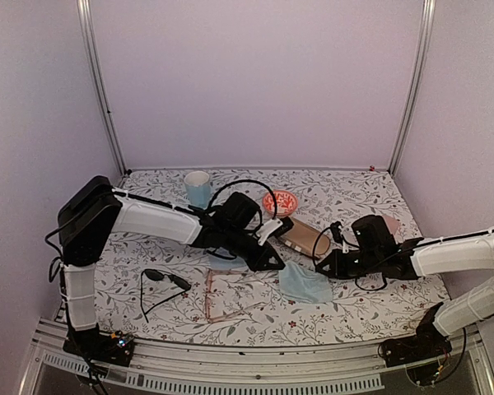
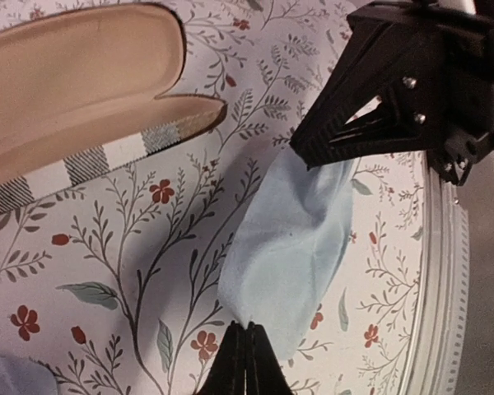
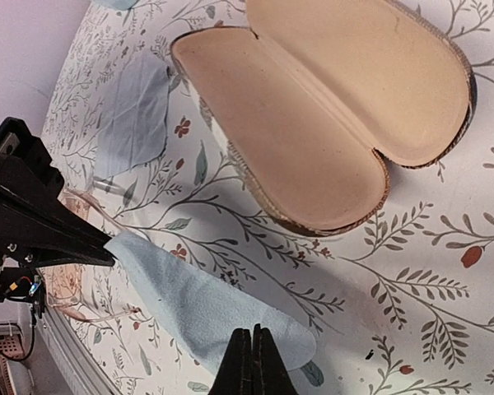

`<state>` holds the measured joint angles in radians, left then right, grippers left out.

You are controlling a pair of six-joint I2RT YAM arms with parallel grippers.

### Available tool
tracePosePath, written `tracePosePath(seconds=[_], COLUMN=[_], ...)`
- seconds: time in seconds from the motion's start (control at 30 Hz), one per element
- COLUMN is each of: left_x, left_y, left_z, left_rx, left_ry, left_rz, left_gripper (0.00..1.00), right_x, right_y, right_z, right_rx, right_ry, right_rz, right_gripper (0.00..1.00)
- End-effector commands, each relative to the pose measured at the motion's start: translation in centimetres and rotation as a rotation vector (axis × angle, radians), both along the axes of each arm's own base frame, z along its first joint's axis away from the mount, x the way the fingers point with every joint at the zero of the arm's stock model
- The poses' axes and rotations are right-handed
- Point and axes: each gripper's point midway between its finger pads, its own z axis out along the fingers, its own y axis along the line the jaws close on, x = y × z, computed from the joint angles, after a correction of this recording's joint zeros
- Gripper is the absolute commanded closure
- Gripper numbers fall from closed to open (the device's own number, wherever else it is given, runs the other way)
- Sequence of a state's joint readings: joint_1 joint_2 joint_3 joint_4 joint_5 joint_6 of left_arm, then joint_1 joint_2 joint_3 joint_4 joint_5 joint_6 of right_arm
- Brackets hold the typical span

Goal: Organize the sunglasses
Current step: Pick up the glasses cleaning cloth from the center of the board, then fold the glasses cleaning cloth at the center of the board.

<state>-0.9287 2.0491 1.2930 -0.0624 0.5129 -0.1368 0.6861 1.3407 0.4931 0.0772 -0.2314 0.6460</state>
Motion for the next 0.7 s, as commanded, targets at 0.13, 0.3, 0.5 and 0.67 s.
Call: tracePosePath(seconds=[0.13, 0.3, 0.5, 0.67], left_x=[-3.1, -5.4, -8.2, -9.9], left_y=[-0.6, -0.1, -0.1, -0.2], left_z=[6.7, 7.3, 7.4, 7.3], left_rx=[-0.120, -0.106, -0.094, -0.091], left_ry=[-0.069, -0.090, -0.103, -0.105], left_rz=[-0.039, -0.031, -0.021, -0.019], left_gripper=[1.00, 1.00, 1.00, 1.00], right_x=[-2.0, -3.9, -6.3, -7.8], right_y=[0.8, 0.9, 0.5, 0.0], right_z=[3.7, 4.6, 4.8, 3.9], right_rx=[0.021, 0.018, 0.043, 0.037], right_ry=[-0.103, -0.122, -0.129, -0.106], right_rz=[0.081, 0.082, 0.063, 0.048], right_gripper=[1.00, 1.00, 1.00, 1.00])
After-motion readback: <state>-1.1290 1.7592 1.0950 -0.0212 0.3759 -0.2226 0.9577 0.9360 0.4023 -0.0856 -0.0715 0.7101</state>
